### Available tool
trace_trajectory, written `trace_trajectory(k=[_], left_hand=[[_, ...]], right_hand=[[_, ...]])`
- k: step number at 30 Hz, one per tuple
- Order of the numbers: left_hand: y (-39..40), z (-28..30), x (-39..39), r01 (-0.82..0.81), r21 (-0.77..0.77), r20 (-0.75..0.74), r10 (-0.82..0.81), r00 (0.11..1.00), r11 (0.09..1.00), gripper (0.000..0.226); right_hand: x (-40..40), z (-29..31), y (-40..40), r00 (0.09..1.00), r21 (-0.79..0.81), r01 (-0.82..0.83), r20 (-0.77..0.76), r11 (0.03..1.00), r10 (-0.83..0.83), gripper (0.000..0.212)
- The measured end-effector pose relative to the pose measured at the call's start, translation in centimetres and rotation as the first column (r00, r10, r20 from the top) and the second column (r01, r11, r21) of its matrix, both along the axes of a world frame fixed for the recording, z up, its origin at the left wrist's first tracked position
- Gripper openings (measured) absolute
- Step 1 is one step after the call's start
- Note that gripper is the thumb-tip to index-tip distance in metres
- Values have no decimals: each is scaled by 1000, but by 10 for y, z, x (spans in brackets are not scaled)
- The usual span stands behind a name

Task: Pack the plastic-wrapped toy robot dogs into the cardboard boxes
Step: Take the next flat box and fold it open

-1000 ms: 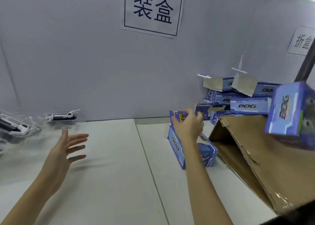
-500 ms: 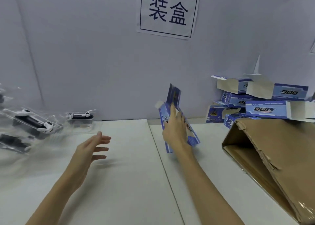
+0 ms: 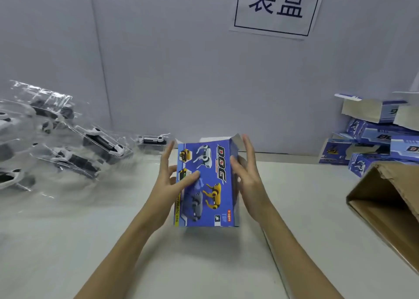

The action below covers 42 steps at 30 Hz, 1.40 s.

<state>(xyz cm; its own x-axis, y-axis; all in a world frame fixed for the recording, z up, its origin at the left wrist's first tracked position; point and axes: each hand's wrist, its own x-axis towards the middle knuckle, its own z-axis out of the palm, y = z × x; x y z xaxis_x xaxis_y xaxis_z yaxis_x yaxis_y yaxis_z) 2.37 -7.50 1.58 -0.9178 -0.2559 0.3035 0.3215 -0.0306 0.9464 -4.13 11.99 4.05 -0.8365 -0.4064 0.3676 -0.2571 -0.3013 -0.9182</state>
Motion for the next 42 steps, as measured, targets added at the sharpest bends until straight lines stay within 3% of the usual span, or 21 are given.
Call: trace_trajectory(k=[3,5,9,12,15,18,23,27,29,31,35,38,42], left_hand=[[0,0,2,43,-54,-75,-47,996,998,102],[-2,-1,3,107,-94,-128,-119,985,990,103],[-3,1,7,111,-199,-168,-146,975,974,95],[4,5,8,97,-128,-207,-123,971,987,66],[11,12,12,68,-14,-242,-69,968,998,38],[14,16,13,20,57,-220,-7,976,998,26],[8,25,12,24,134,-199,3,980,991,43],[6,30,13,0,165,-281,47,959,986,58],[7,29,14,-45,60,-273,60,960,997,54],[9,25,15,-42,-59,-254,26,967,997,46],[12,25,19,28,14,-197,-25,980,1000,58],[17,23,18,-41,-33,-225,33,974,999,44],[24,21,17,-89,-96,-305,56,951,991,47]], right_hand=[[13,-4,-17,948,47,241,-224,970,-224,80],[20,-6,-23,908,68,298,-327,952,-261,85],[22,-4,-19,941,65,220,-276,973,-195,63],[23,-1,-16,955,46,181,-248,982,-164,32],[26,-1,-19,954,25,181,-249,983,-169,30],[27,1,-20,924,23,263,-294,964,-245,28],[23,5,-16,974,-56,153,-159,987,-161,25],[22,9,-17,984,-163,111,-118,980,-131,48],[23,9,-16,957,-89,177,-217,980,-192,50],[22,5,-14,925,-15,218,-315,976,-211,32],[26,0,-14,986,3,63,-155,998,-61,44],[28,1,-19,973,-56,145,-174,988,-152,15],[29,3,-22,920,-207,314,-173,927,-351,37]])
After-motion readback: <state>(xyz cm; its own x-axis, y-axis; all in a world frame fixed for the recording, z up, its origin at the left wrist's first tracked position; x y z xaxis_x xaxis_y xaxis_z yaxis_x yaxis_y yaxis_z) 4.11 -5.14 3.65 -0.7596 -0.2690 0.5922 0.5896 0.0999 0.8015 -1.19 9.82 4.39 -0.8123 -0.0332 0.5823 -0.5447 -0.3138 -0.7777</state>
